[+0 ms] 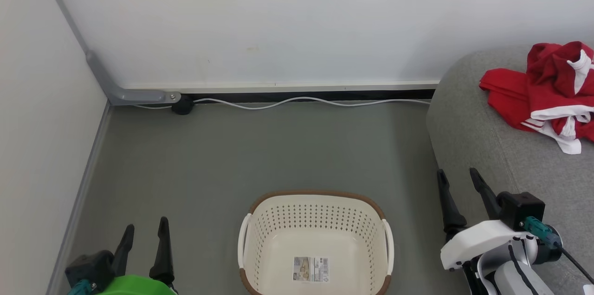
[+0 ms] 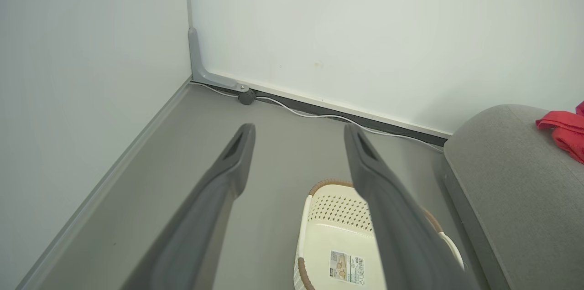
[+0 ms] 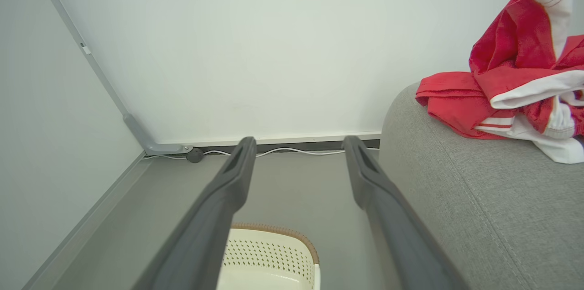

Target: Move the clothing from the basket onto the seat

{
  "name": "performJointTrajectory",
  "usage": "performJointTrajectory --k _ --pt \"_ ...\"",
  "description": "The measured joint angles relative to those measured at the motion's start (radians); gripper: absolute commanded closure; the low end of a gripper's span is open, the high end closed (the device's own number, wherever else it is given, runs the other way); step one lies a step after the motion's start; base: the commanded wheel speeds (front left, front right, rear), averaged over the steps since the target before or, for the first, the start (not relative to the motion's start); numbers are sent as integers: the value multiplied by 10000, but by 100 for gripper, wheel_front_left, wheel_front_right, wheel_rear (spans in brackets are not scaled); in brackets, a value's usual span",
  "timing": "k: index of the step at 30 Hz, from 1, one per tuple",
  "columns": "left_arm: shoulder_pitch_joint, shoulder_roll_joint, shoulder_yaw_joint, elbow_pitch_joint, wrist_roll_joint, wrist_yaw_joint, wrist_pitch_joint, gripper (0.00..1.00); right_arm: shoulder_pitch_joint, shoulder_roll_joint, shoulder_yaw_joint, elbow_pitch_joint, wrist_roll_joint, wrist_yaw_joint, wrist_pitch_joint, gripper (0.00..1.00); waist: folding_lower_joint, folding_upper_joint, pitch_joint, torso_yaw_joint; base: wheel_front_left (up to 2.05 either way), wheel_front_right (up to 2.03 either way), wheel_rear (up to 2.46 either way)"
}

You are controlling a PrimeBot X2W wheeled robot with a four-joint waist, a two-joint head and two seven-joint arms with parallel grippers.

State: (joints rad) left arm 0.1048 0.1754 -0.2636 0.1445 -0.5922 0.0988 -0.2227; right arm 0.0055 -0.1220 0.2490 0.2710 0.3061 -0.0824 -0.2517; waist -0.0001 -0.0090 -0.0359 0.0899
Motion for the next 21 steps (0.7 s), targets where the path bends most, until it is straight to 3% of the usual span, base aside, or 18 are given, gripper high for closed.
performJointTrajectory --k 10,11,21 --pt "0 29 -211 -359 79 -36 -82 0 188 -84 -309 -639 -249 -169 0 0 0 0 186 -401 0 0 0" --pt "0 42 -332 -433 88 -128 -81 100 251 -84 -368 -725 -251 -186 0 100 0 0 231 -424 0 0 0" --pt "88 -351 -506 228 -130 -125 -19 100 748 140 -316 -42 -48 -150 35 100 0 0 248 -442 0 0 0"
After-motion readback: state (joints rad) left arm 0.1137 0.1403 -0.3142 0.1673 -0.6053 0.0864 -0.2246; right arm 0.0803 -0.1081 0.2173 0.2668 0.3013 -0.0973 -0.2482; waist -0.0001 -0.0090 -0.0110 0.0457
